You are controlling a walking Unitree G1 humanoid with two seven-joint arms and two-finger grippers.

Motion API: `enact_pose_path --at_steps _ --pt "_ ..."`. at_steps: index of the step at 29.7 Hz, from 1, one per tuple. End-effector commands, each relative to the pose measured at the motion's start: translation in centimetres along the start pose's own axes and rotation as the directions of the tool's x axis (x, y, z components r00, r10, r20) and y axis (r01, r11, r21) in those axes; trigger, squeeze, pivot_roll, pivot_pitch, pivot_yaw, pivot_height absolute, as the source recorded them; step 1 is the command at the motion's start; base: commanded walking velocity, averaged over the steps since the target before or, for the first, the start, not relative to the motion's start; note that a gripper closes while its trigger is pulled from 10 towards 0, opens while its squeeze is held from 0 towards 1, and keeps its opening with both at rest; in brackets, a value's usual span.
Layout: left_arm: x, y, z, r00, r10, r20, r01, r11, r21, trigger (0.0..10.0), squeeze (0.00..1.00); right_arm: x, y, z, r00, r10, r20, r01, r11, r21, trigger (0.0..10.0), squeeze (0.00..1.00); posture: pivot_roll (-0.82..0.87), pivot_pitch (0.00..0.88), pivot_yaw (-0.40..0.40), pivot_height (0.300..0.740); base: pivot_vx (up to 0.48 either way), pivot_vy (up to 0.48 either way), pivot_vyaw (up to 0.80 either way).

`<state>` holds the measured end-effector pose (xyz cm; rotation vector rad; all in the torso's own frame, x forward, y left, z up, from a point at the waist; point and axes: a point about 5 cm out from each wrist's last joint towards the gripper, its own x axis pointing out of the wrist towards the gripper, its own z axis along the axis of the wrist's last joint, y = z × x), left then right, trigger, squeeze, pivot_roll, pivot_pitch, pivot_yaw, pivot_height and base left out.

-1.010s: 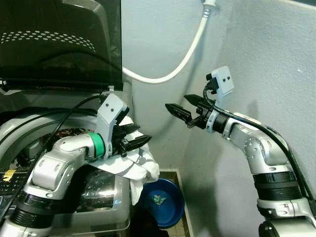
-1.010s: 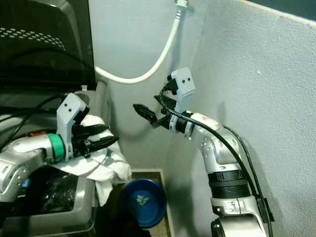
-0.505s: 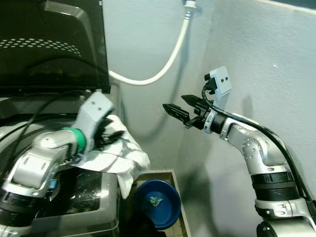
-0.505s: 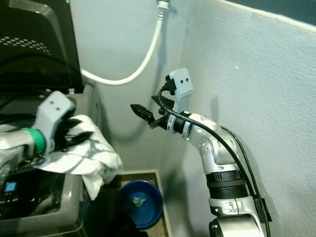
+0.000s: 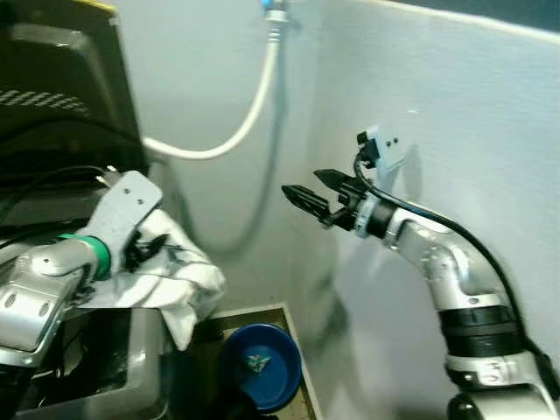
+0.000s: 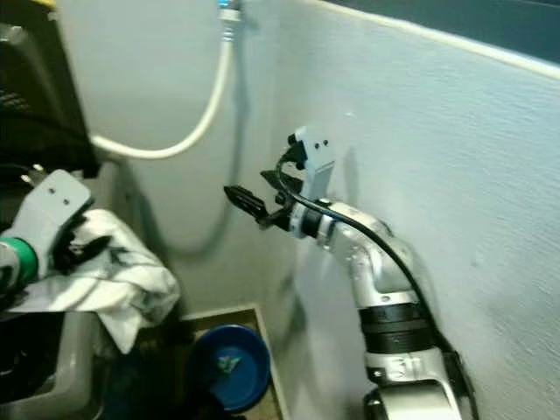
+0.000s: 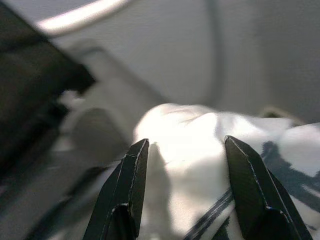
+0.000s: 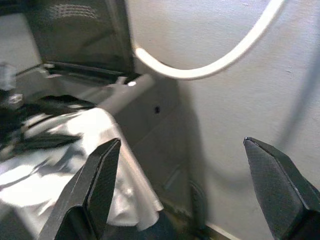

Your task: Clothes washing

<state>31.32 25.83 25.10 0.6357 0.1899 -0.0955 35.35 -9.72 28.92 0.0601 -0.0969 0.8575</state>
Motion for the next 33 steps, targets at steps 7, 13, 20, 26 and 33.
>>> enact_pose_path --at_steps 7,13,20,26,33 --pt "-0.6 3.6 -3.9 0.914 0.404 -0.049 -0.406 0.913 -0.042 10.0 0.00 -1.1 -1.0 0.4 1.000 -0.021 -0.006 0.021 0.999 -0.026 10.0 0.00 0.04 0.084 -0.034 0.740 0.000 0.000 0.00" --pt "-0.8 3.3 0.6 0.865 0.461 0.199 -0.384 0.863 -0.329 10.0 0.00 -1.0 -0.7 0.5 1.000 -0.006 -0.004 0.005 0.999 -0.035 10.0 0.00 0.04 0.080 -0.039 0.740 0.000 0.000 0.00" --pt "-2.0 4.3 2.8 0.750 0.568 0.339 -0.458 0.816 -0.353 10.0 0.00 -0.9 -0.6 0.5 1.000 0.008 -0.006 -0.009 0.999 -0.039 10.0 0.00 0.03 0.080 -0.049 0.740 0.000 0.000 0.00" --pt "-1.7 2.7 5.1 0.764 0.413 0.496 -0.198 0.881 -0.429 10.0 0.00 -0.8 -0.5 0.6 1.000 0.016 -0.006 -0.016 0.999 -0.040 10.0 0.00 0.03 0.080 -0.054 0.740 0.000 0.000 0.00" --pt "-1.4 -3.2 7.6 0.764 -0.119 0.634 0.304 0.934 -0.190 10.0 0.00 -0.7 -0.5 0.7 1.000 0.025 -0.009 -0.026 0.999 -0.043 10.0 0.00 0.03 0.078 -0.054 0.740 0.000 0.000 0.00"
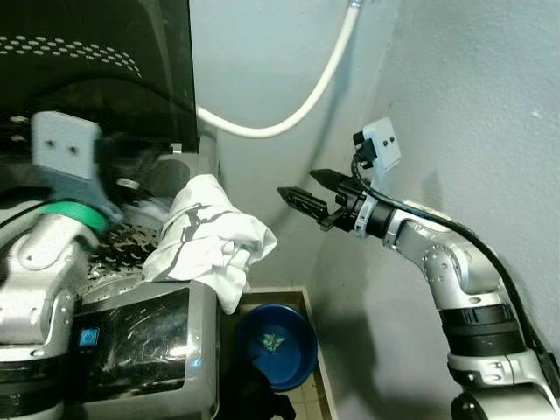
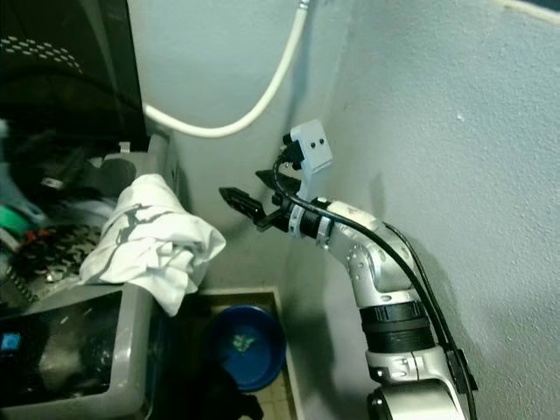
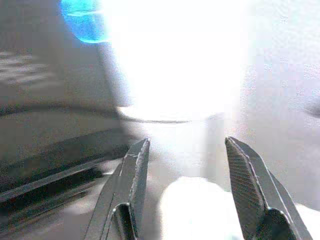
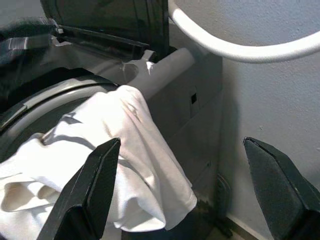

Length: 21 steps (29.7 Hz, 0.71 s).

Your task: Clothes washing

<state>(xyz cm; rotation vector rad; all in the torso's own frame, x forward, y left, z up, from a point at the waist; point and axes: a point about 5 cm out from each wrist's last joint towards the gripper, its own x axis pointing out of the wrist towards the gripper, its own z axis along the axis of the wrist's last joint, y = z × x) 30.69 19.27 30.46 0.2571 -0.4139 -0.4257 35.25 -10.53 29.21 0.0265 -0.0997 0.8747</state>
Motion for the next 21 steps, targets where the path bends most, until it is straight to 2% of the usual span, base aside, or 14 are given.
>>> enact_pose_path --at_steps 1,3,4,6,7,8,10,11,14,15,16,18,20,21 --pt "-0.3 -1.2 -1.6 0.986 -0.132 -0.103 0.133 0.991 0.005 10.0 0.00 -0.1 -0.1 0.4 1.000 0.007 0.004 -0.007 1.000 -0.015 10.0 0.00 0.03 0.078 -0.054 0.740 0.000 0.000 0.00" --pt "-0.5 -1.8 -2.2 0.971 -0.198 -0.131 0.198 0.980 -0.013 10.0 0.00 -0.1 -0.1 0.5 1.000 0.006 0.004 -0.006 1.000 -0.017 10.0 0.00 0.03 0.077 -0.053 0.740 0.000 0.000 0.00" --pt "-0.5 -1.8 -2.2 0.971 -0.198 -0.131 0.198 0.980 -0.013 10.0 0.00 -0.1 -0.1 0.5 1.000 0.006 0.004 -0.006 1.000 -0.017 10.0 0.00 0.03 0.077 -0.053 0.740 0.000 0.000 0.00" --pt "-0.8 -2.2 -3.4 0.943 -0.257 -0.211 0.260 0.965 -0.015 10.0 0.00 -0.1 -0.2 0.5 1.000 0.002 0.004 -0.002 1.000 -0.019 10.0 0.00 0.03 0.078 -0.053 0.740 0.000 0.000 0.00" --pt "-0.8 -2.2 -3.4 0.943 -0.257 -0.211 0.260 0.965 -0.015 10.0 0.00 -0.1 -0.2 0.5 1.000 0.002 0.004 -0.002 1.000 -0.019 10.0 0.00 0.03 0.078 -0.053 0.740 0.000 0.000 0.00" --pt "-1.2 -2.1 -4.9 0.912 -0.259 -0.318 0.289 0.956 0.049 10.0 0.00 -0.1 -0.3 0.5 1.000 0.000 0.005 0.000 1.000 -0.019 10.0 0.00 0.03 0.079 -0.052 0.740 0.000 0.000 0.00" --pt "-1.3 -2.0 -5.1 0.902 -0.262 -0.342 0.299 0.952 0.061 10.0 0.00 -0.1 -0.3 0.6 1.000 0.000 0.005 0.001 1.000 -0.020 10.0 0.00 0.03 0.079 -0.052 0.740 0.000 0.000 0.00" --pt "-1.4 -1.4 -5.5 0.902 -0.222 -0.371 0.275 0.957 0.094 10.0 0.00 -0.1 -0.3 0.6 1.000 0.000 0.006 0.000 1.000 -0.019 10.0 0.00 0.03 0.080 -0.051 0.740 0.000 0.000 0.00" --pt "-1.5 -1.0 -5.7 0.903 -0.193 -0.384 0.254 0.960 0.114 10.0 0.00 -0.1 -0.3 0.6 1.000 0.000 0.007 0.000 1.000 -0.019 10.0 0.00 0.03 0.080 -0.051 0.740 0.000 0.000 0.00" --pt "-1.7 -0.4 -6.0 0.895 -0.154 -0.419 0.239 0.958 0.157 10.0 0.00 -0.1 -0.2 0.6 1.000 0.001 0.007 -0.001 1.000 -0.019 10.0 0.00 0.03 0.081 -0.050 0.740 0.000 0.000 0.00" --pt "-1.7 -0.4 -6.0 0.895 -0.154 -0.419 0.239 0.958 0.157 10.0 0.00 -0.1 -0.2 0.6 1.000 0.001 0.007 -0.001 1.000 -0.019 10.0 0.00 0.03 0.081 -0.050 0.740 0.000 0.000 0.00" --pt "-2.3 1.9 -6.3 0.871 0.018 -0.490 0.127 0.957 0.260 10.0 0.00 -0.1 -0.2 0.6 1.000 0.001 0.009 -0.001 1.000 -0.020 10.0 0.00 0.03 0.081 -0.050 0.740 0.000 0.000 0.00" --pt "-3.1 5.1 -5.9 0.821 0.262 -0.507 -0.043 0.915 0.402 10.0 0.00 -0.1 -0.2 0.6 1.000 0.001 0.011 -0.001 1.000 -0.021 10.0 0.00 0.03 0.080 -0.051 0.740 0.000 0.000 0.00" --pt "-3.4 5.9 -5.7 0.802 0.326 -0.500 -0.085 0.892 0.444 10.0 0.00 -0.1 -0.2 0.7 1.000 0.001 0.012 -0.001 1.000 -0.021 10.0 0.00 0.03 0.080 -0.051 0.740 0.000 0.000 0.00"
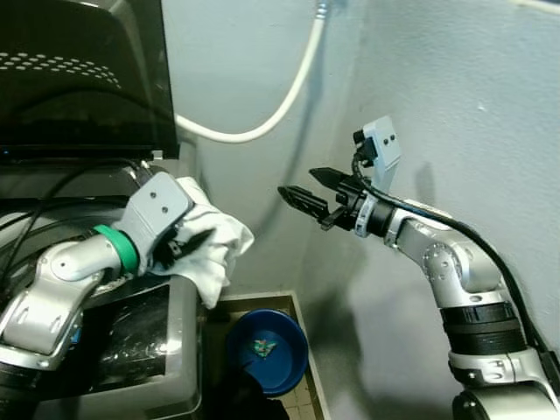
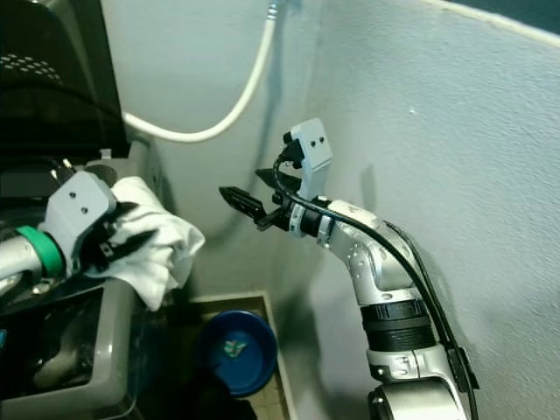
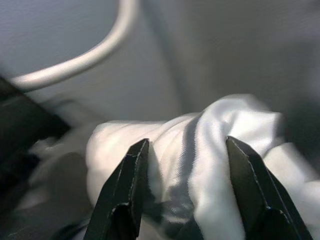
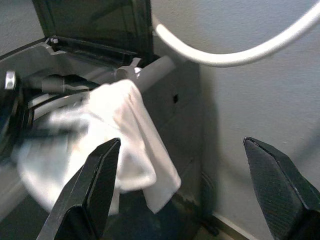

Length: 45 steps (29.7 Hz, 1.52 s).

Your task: Clothes washing

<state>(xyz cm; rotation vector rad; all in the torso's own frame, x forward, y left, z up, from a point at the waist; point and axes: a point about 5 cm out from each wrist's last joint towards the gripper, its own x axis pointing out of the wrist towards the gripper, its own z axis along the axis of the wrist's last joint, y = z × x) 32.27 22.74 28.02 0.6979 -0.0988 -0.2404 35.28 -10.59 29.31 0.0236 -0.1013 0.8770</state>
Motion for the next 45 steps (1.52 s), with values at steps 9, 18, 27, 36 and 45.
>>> enact_pose_path --at_steps 9,18,27,36,45 --pt "-2.7 6.9 -3.0 0.825 0.535 -0.181 -0.519 0.844 0.131 10.0 0.00 0.1 0.0 0.6 1.000 0.006 0.019 -0.006 1.000 -0.020 10.0 0.00 0.04 0.078 -0.053 0.740 0.000 0.000 0.00" --pt "-1.5 5.8 1.9 0.853 0.495 0.162 -0.454 0.859 -0.236 10.0 0.00 0.1 0.0 0.6 1.000 0.006 0.022 -0.006 1.000 -0.020 10.0 0.00 0.04 0.080 -0.051 0.740 0.000 0.000 0.00" --pt "0.0 0.6 4.6 0.924 0.268 0.273 -0.104 0.862 -0.497 10.0 0.00 0.5 0.6 0.3 0.998 -0.021 0.061 0.019 0.999 0.030 10.0 0.00 0.04 0.073 -0.041 0.740 0.000 0.000 0.00" --pt "-0.1 -0.5 2.5 0.941 0.334 0.056 -0.277 0.855 -0.438 10.0 0.00 1.3 3.0 -2.4 0.987 -0.096 0.131 0.081 0.990 0.115 10.0 0.00 0.04 0.050 -0.057 0.740 0.000 0.000 0.00" --pt "-1.7 0.6 1.5 0.902 0.432 -0.012 -0.398 0.820 -0.412 10.0 0.00 1.3 3.8 -4.7 0.976 -0.168 0.138 0.141 0.973 0.184 10.0 0.00 0.06 0.017 -0.100 0.740 0.000 0.000 0.00"
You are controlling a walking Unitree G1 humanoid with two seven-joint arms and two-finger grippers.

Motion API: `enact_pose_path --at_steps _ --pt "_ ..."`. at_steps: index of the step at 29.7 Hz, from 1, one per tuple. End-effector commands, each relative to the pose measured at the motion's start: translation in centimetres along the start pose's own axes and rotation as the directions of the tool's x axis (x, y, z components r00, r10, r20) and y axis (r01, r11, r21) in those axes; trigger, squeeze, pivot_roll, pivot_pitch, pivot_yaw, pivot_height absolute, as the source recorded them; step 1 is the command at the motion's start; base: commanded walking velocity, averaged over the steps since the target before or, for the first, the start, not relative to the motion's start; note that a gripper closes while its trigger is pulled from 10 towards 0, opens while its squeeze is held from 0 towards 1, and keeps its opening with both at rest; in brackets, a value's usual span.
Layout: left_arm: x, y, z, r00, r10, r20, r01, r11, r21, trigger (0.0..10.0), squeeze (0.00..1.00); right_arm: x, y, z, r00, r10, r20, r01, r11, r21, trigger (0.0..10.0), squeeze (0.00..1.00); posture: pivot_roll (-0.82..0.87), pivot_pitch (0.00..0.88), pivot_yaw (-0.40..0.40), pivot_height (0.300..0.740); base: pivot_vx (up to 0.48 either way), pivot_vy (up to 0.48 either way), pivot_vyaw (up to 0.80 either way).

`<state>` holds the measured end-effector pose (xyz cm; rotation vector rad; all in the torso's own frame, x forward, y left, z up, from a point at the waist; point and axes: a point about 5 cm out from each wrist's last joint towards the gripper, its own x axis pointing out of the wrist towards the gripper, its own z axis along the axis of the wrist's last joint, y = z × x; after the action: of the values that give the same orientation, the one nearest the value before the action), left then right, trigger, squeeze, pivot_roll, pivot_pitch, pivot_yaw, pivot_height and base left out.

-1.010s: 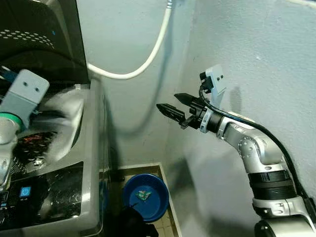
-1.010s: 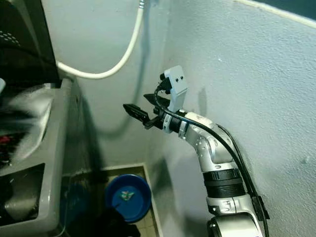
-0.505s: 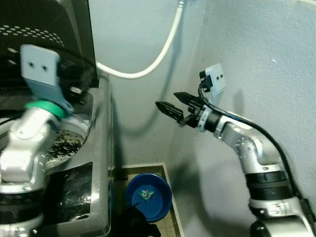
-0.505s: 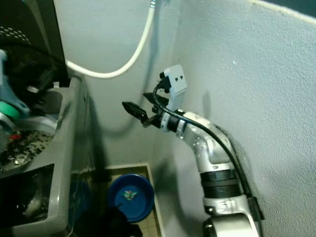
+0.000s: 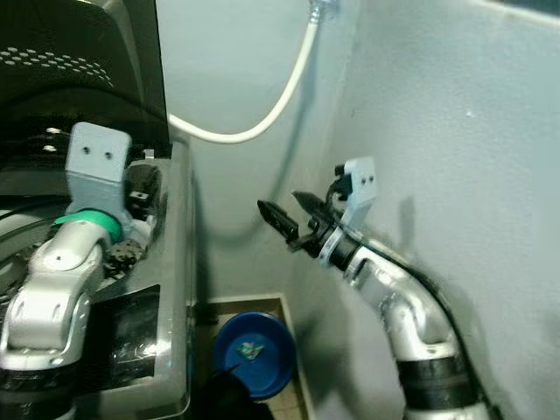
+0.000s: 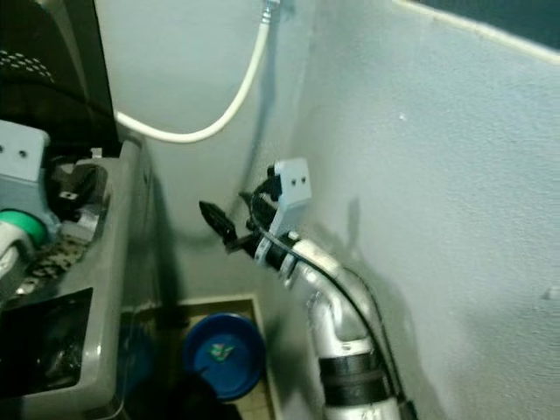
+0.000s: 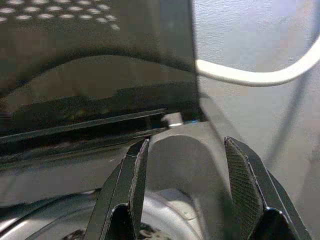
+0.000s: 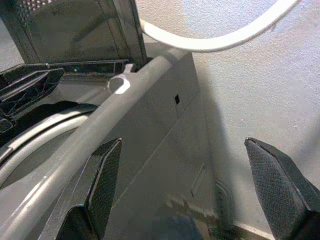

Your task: Clothes washing

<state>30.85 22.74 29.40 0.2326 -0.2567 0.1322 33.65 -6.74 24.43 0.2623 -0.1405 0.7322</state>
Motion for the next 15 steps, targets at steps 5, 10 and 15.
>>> enact_pose_path --at_steps 5,10,15 --pt "-0.8 -0.9 0.8 1.000 -0.022 0.022 0.022 1.000 -0.020 10.0 0.00 0.4 0.2 0.5 0.999 -0.006 0.044 0.005 1.000 0.020 10.0 0.00 0.07 0.003 -0.105 0.740 0.000 0.000 0.00" --pt "-1.2 -2.0 0.7 0.999 -0.020 0.037 0.021 0.999 -0.039 10.0 0.00 0.7 0.3 0.8 0.998 0.010 0.062 -0.013 0.999 0.047 10.0 0.00 0.07 0.000 -0.106 0.740 0.000 0.000 0.00" --pt "-1.2 -2.1 0.7 0.999 -0.010 0.035 0.012 0.999 -0.052 10.0 0.00 0.7 0.4 0.9 0.997 0.009 0.071 -0.012 0.999 0.049 10.0 0.00 0.07 0.000 -0.106 0.740 0.000 0.000 0.00"
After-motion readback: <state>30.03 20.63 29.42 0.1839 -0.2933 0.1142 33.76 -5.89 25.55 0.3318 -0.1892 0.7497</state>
